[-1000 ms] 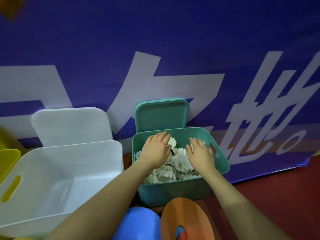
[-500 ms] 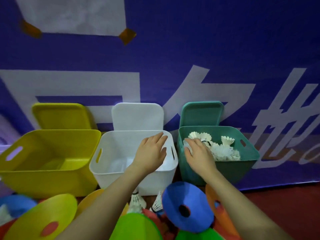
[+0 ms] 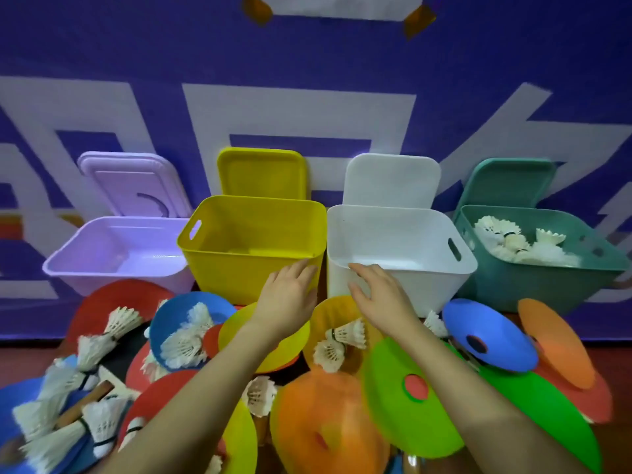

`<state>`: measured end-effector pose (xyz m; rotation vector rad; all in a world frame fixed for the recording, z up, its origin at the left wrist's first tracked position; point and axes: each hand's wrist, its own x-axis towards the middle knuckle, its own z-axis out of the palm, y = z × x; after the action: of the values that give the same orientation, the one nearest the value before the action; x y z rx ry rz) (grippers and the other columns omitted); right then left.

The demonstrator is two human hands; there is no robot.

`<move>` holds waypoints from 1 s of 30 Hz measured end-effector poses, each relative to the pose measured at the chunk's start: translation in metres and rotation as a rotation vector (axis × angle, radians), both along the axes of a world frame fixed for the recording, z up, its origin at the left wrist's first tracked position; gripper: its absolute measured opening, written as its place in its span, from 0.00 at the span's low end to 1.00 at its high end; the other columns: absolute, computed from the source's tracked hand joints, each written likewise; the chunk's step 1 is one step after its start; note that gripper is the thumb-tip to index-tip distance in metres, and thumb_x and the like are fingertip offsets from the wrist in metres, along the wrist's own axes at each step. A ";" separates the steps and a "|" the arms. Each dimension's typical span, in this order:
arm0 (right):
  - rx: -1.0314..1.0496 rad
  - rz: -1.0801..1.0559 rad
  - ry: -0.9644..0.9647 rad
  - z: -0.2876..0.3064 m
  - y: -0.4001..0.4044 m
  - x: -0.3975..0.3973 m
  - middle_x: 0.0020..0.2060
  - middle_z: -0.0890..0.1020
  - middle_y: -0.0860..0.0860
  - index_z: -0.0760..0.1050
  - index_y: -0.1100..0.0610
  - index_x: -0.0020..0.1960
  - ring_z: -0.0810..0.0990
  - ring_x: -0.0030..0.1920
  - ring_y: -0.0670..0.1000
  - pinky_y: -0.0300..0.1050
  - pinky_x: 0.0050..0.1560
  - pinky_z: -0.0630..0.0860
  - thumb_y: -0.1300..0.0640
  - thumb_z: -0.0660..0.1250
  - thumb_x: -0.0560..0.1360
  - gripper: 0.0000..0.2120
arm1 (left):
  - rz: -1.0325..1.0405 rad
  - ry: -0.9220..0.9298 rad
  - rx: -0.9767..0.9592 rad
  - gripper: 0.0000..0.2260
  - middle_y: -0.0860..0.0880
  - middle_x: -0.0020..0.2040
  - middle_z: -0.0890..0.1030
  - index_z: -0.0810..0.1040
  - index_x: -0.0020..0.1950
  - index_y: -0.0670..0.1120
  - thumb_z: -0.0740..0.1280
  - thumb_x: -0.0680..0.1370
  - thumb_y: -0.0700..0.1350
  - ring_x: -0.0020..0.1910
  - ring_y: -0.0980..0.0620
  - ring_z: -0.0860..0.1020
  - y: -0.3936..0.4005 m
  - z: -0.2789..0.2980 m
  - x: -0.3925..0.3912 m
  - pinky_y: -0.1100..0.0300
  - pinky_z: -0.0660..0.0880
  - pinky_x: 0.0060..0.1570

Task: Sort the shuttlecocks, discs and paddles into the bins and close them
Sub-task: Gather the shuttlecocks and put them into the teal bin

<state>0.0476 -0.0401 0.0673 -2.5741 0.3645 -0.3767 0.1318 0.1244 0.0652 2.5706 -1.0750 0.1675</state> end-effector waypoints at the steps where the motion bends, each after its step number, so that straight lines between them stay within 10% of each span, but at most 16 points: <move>1: 0.003 0.025 0.012 -0.004 0.014 0.002 0.61 0.75 0.53 0.69 0.53 0.69 0.72 0.63 0.55 0.49 0.64 0.67 0.52 0.61 0.78 0.20 | 0.016 0.007 0.015 0.20 0.47 0.72 0.66 0.67 0.71 0.46 0.60 0.79 0.48 0.68 0.45 0.67 0.017 -0.005 0.003 0.52 0.64 0.62; 13: -0.105 0.510 0.278 -0.061 0.131 0.028 0.68 0.68 0.45 0.63 0.45 0.71 0.64 0.67 0.48 0.44 0.64 0.54 0.39 0.62 0.74 0.28 | 0.347 0.176 0.110 0.25 0.38 0.72 0.64 0.67 0.71 0.43 0.63 0.76 0.50 0.71 0.35 0.61 0.162 -0.075 0.019 0.40 0.60 0.66; 30: -0.212 0.513 0.360 -0.103 0.192 0.167 0.72 0.63 0.55 0.66 0.48 0.70 0.62 0.71 0.55 0.49 0.67 0.58 0.49 0.60 0.78 0.21 | 0.445 0.107 0.162 0.28 0.48 0.67 0.69 0.58 0.74 0.49 0.59 0.78 0.59 0.65 0.46 0.68 0.192 -0.120 0.045 0.51 0.59 0.62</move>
<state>0.2148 0.1515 -0.0361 -2.8130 -0.2327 0.2479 0.1765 0.3162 -0.0545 2.8936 -0.4828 0.0510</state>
